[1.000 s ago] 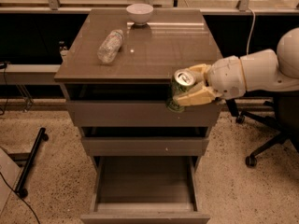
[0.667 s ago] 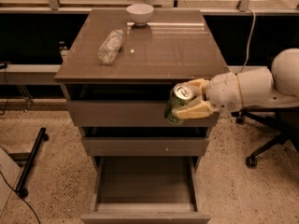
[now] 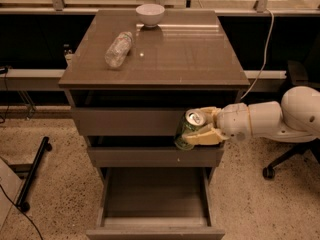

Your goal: Place green can into bottom drawer

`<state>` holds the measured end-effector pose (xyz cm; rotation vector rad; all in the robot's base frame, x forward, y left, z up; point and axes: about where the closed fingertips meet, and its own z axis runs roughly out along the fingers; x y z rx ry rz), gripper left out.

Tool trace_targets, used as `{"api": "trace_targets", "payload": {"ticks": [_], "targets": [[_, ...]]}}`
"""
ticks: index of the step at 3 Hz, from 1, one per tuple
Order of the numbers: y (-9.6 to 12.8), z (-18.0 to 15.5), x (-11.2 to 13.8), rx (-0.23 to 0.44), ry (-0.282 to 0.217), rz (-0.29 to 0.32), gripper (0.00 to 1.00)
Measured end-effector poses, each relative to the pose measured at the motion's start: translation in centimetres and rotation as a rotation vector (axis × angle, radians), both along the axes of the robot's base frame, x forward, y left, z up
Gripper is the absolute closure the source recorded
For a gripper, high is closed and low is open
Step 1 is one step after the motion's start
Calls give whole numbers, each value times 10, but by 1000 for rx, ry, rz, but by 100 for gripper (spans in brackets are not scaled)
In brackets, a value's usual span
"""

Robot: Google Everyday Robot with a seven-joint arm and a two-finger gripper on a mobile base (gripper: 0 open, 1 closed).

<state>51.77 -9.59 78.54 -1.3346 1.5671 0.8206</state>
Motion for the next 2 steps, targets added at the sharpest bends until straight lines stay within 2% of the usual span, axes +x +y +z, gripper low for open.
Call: {"api": "trace_targets", "payload": {"ticks": [2], "targets": [[2, -66, 10, 46, 116, -74, 100]]}}
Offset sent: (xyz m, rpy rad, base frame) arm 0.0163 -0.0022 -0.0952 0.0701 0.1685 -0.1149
